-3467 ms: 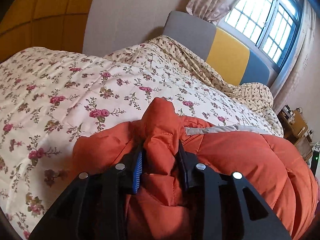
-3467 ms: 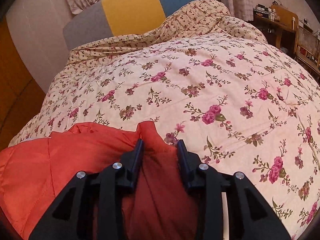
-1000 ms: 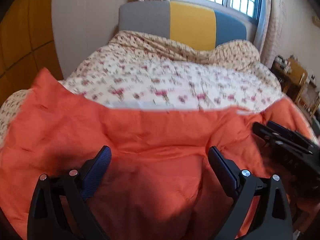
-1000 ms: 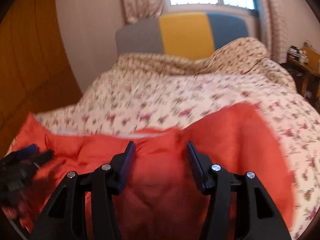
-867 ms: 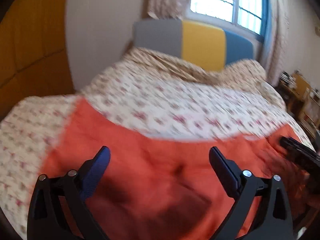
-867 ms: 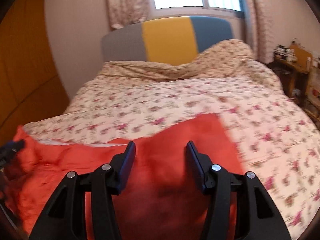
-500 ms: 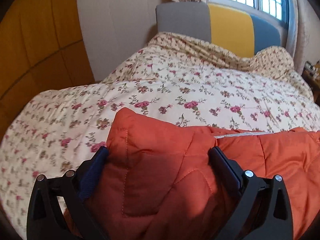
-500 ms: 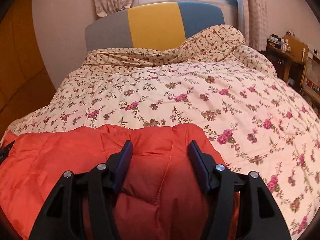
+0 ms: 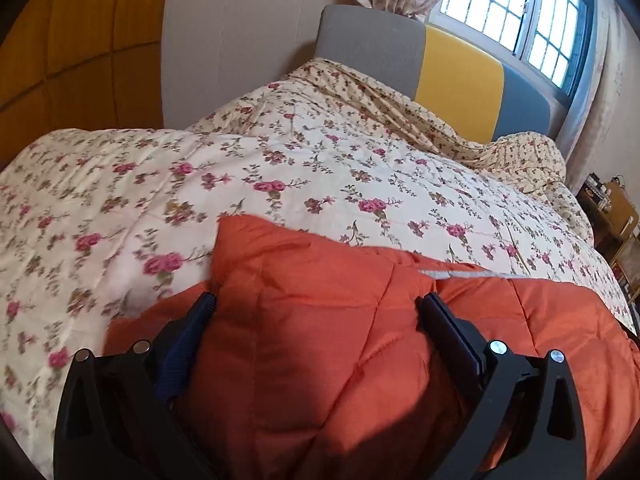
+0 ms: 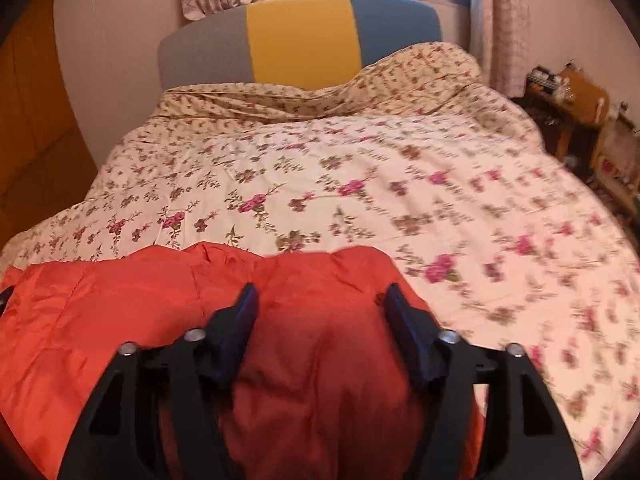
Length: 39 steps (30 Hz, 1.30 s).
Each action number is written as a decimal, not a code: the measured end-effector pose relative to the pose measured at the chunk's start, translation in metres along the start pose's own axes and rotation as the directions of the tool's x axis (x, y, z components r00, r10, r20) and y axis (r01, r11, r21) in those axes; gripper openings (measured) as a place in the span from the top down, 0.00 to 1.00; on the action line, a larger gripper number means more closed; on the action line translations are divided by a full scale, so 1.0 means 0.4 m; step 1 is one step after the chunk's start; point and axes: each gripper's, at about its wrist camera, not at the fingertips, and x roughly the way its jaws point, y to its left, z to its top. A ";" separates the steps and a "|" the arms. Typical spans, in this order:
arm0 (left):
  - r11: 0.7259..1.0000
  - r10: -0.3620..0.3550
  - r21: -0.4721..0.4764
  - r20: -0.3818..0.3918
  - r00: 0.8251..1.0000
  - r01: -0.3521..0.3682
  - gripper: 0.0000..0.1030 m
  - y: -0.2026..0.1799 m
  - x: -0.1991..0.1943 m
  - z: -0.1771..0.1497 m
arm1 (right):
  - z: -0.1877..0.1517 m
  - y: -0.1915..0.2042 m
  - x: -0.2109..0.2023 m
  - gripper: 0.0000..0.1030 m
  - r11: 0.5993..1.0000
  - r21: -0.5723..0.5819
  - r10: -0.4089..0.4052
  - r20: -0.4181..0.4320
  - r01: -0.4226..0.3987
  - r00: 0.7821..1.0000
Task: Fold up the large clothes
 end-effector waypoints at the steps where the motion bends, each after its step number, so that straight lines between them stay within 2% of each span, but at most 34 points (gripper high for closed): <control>1: 1.000 0.001 -0.010 -0.002 1.000 -0.001 0.03 0.002 -0.020 -0.003 | -0.006 0.003 -0.020 0.32 1.000 0.007 0.002 0.000 -0.002 1.000; 3: 0.998 -0.025 -0.054 0.031 0.999 0.027 0.03 0.010 -0.086 -0.027 | -0.025 0.015 -0.063 0.32 1.000 0.008 0.011 0.004 -0.011 1.000; 7: 0.993 -0.032 -0.111 0.100 0.994 0.043 0.03 0.025 -0.186 -0.090 | -0.063 0.055 -0.141 0.28 0.999 -0.042 0.028 0.020 -0.027 0.999; 13: 0.997 -0.030 -0.068 0.120 0.992 0.038 0.03 0.003 -0.281 -0.177 | -0.112 0.106 -0.215 0.24 0.994 -0.080 0.076 0.025 -0.074 0.997; 16: 0.995 -0.063 -0.066 0.105 0.992 0.070 0.03 -0.004 -0.310 -0.214 | -0.137 0.127 -0.241 0.22 0.991 -0.093 0.098 0.028 -0.095 0.995; 22: 0.971 -0.137 -0.188 0.060 0.989 0.146 0.03 0.028 -0.336 -0.295 | -0.192 0.161 -0.283 0.18 0.983 -0.107 0.149 0.002 -0.148 0.989; 25: 0.971 -0.132 -0.188 0.085 0.988 0.146 0.03 0.027 -0.363 -0.325 | -0.221 0.182 -0.301 0.17 0.977 -0.130 0.168 -0.011 -0.168 0.986; 27: 0.973 -0.127 -0.180 0.092 0.988 0.142 0.03 0.024 -0.376 -0.337 | -0.236 0.196 -0.314 0.12 0.972 -0.151 0.178 -0.016 -0.179 0.984; 31: 0.972 -0.125 -0.186 0.118 0.985 0.145 0.03 0.029 -0.403 -0.354 | -0.264 0.219 -0.338 0.08 0.964 -0.170 0.204 -0.025 -0.206 0.979; 37: 0.952 -0.115 -0.265 0.147 0.982 0.151 0.03 0.055 -0.421 -0.372 | -0.315 0.233 -0.365 0.02 0.953 -0.196 0.228 -0.030 -0.230 0.973; 39: 0.940 -0.145 -0.292 0.127 0.981 0.176 0.03 0.062 -0.417 -0.382 | -0.337 0.224 -0.376 0.02 0.949 -0.190 0.249 -0.031 -0.250 0.968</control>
